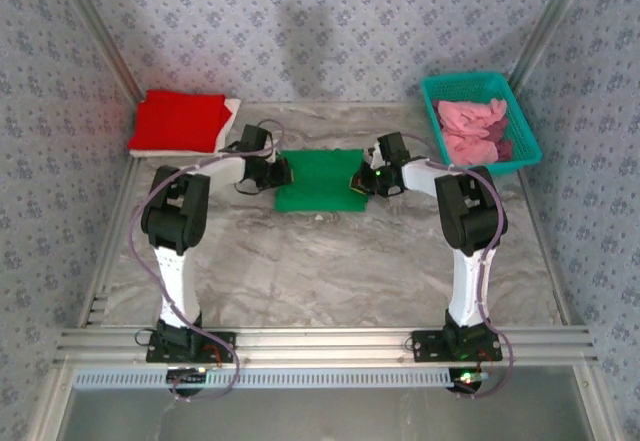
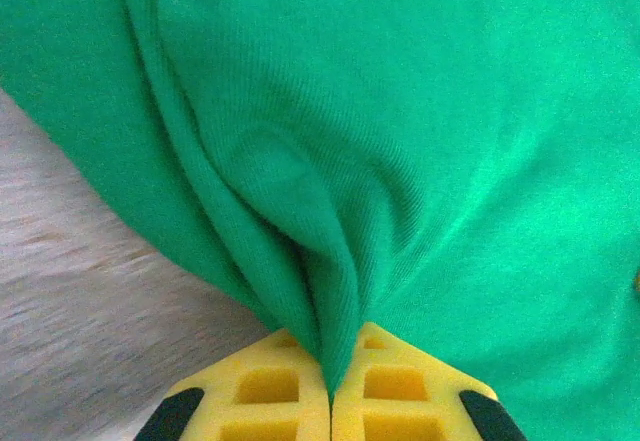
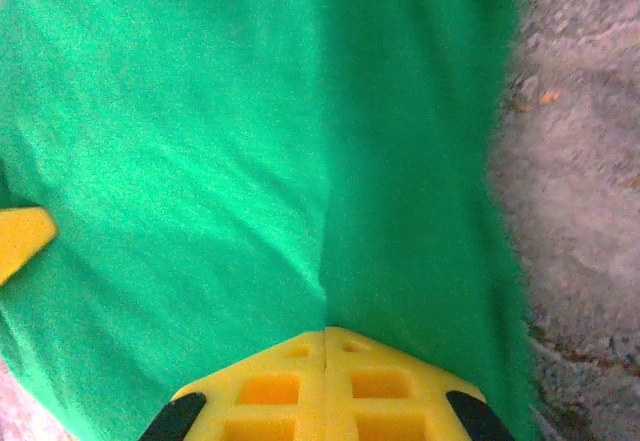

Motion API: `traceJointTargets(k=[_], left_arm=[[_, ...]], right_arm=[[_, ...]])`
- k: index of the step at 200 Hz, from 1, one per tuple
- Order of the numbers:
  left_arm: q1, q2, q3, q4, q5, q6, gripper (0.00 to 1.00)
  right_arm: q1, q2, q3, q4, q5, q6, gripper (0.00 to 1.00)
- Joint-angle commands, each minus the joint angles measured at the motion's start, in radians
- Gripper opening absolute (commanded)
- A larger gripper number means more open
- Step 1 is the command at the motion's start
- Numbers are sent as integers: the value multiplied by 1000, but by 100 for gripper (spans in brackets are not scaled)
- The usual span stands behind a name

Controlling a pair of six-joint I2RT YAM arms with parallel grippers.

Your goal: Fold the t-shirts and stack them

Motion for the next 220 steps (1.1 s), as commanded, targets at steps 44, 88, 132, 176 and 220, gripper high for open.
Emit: traceJointTargets(k=[44,88,132,176,220], left_arm=[[95,-104,5,-123,-67,97,0],[91,-89,12,-153,-85,84,3],[79,-108,37,-192,-141,73,0],[40,-77,108,-253,-230,67,0],[-6,-50,172,-274,-268,82,0]], right_arm=[[6,-192,1,-78,1,-25,23],[55,-136,87,-142,30,-56,24],[88,-66,153,-145,23,-52,22],[100,-36,165,-145,21,-46,22],[92,-22,165,-162,18,-55,21]])
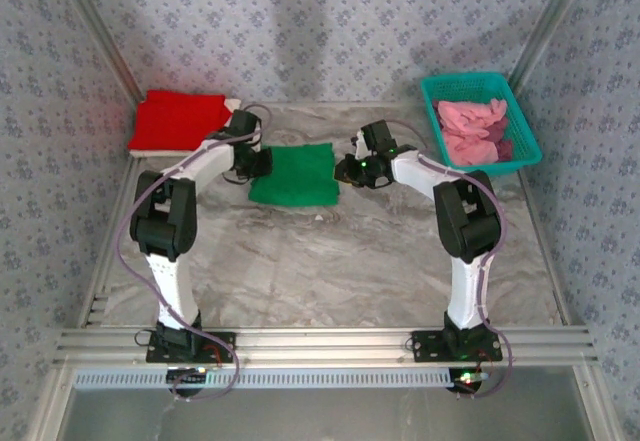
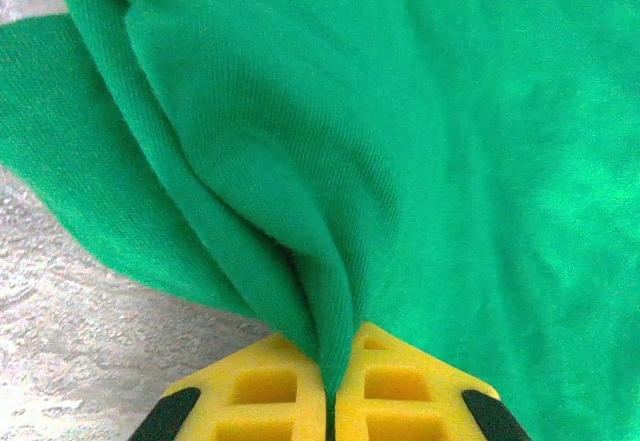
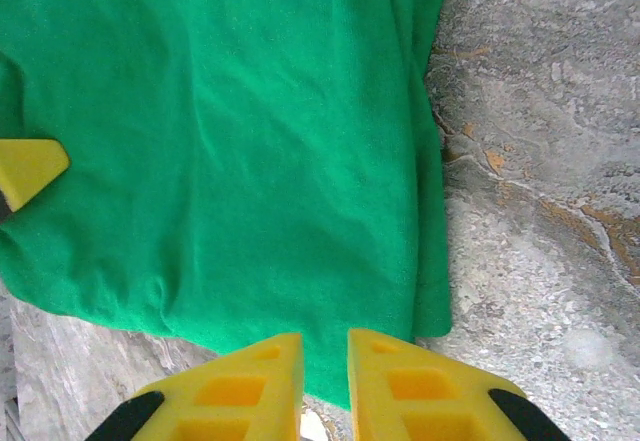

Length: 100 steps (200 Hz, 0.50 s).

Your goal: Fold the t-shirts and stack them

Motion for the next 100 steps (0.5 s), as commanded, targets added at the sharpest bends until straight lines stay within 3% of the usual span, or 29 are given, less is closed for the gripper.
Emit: traceJointTargets(k=[1,57,100], left_arm=[[-19,15,48,-30,-27,10,0],[12,42,151,-97,-54,171,0],[43,99,336,-166,-180,389,0]], right_arm=[[-3,16,35,-38,-2,-21,21],[-26,-5,27,-58,1,-37,19],[-44,-27,8,-58,1,-29,17]])
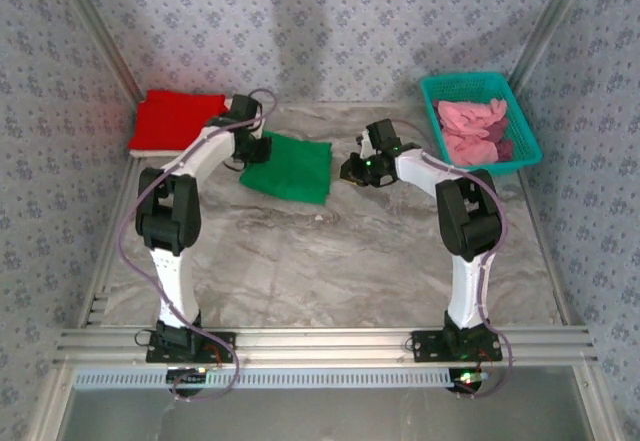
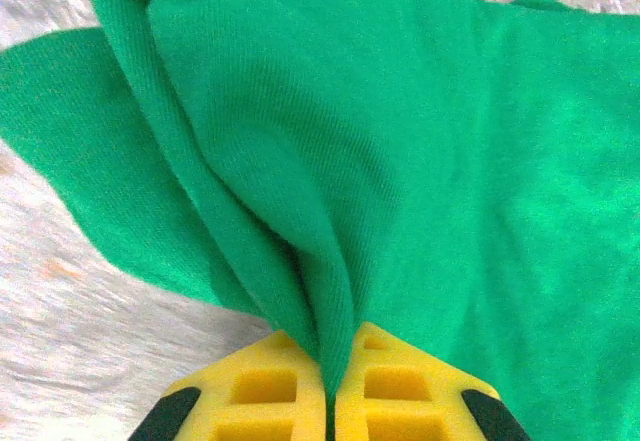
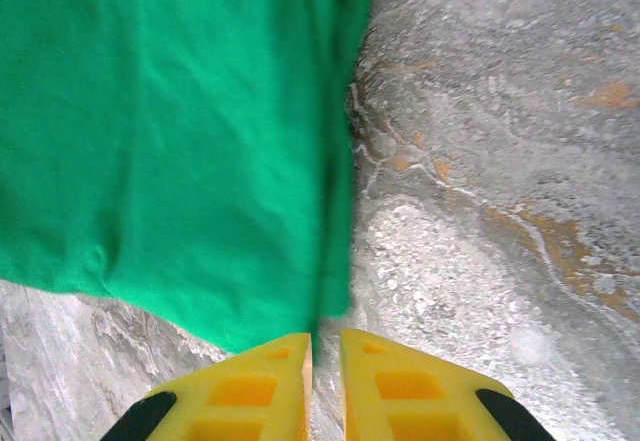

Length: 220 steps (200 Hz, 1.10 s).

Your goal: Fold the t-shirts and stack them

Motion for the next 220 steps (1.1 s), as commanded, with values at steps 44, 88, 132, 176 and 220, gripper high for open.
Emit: traceJointTargets(k=[44,88,132,176,220], left_arm=[[100,115,377,-155,-74,301,0],[169,181,621,-217,-42,372,0],[236,288,898,-299,64,432,0],[314,361,1000,-287,183,477,0],[433,420,1002,-264,248,509,0]], right_arm=[[-23,-69,-10,-50,20,-30,20],[-10,-126,-78,17,26,-82,73],[26,-244,-144,158,-26,-154,88],[40,-257,-152,159,-3,-146,87],[27,-252,-145,113,17,-143,87]])
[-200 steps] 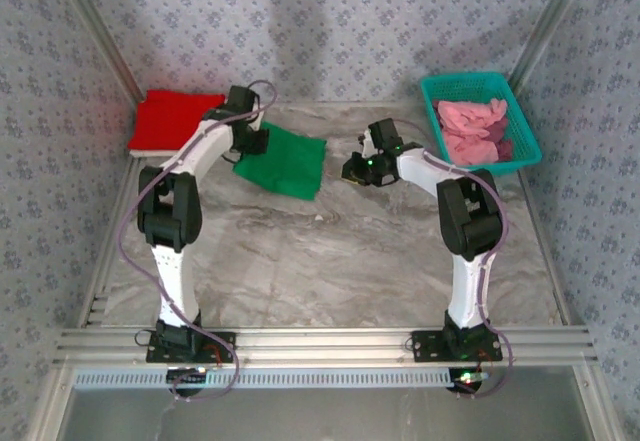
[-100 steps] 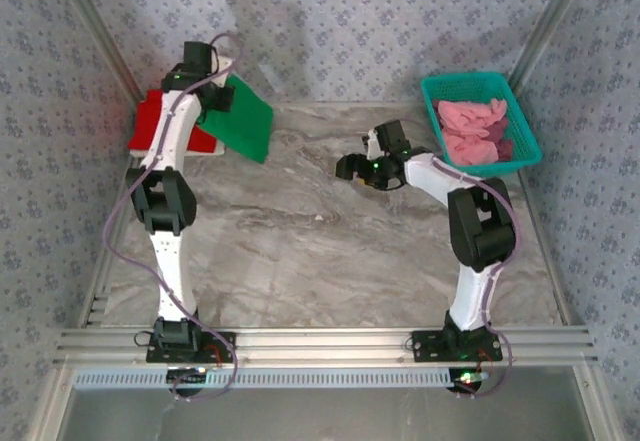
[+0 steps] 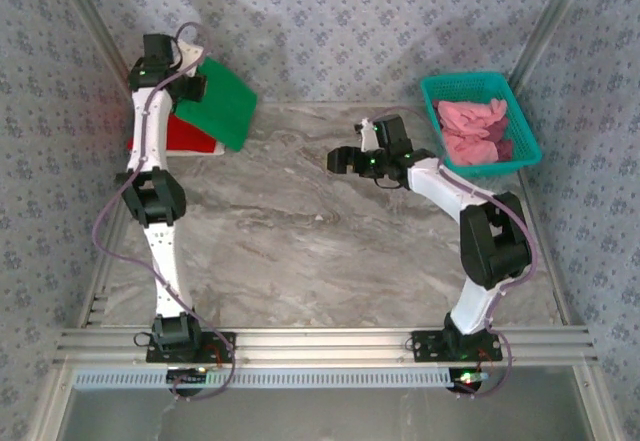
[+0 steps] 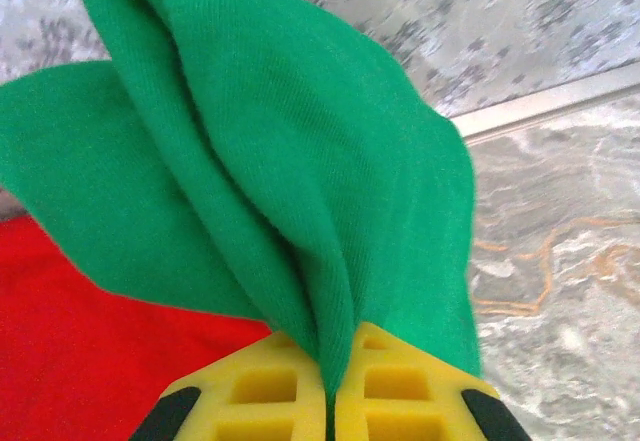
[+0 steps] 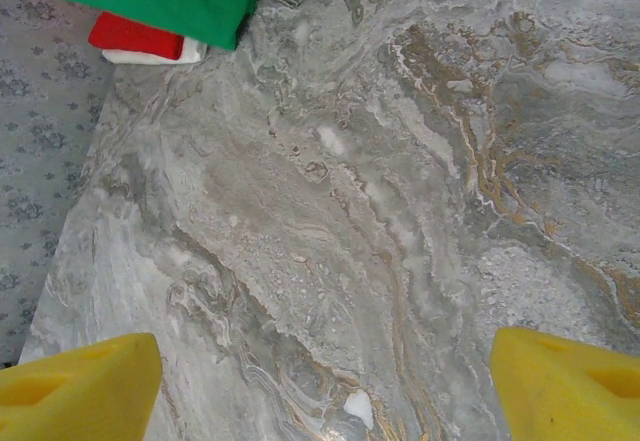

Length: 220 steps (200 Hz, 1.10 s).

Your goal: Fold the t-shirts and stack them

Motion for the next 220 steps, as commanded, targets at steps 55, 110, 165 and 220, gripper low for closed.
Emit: traceJointTargets(k=[55,110,165,220], left_arm=[[171,131,68,97,63,66,0],[193,178,70,155,-104,90,64],[216,70,74,28,-288,9,98],[238,-494,-787,582,25,-209,98]], right_arm=[[3,3,35,-96,34,-31,87],[12,-10,52,-112,54,-33,88],[13,-40,66,-113,85,-73,89],[11,-137,37,-105,361,-223,91]])
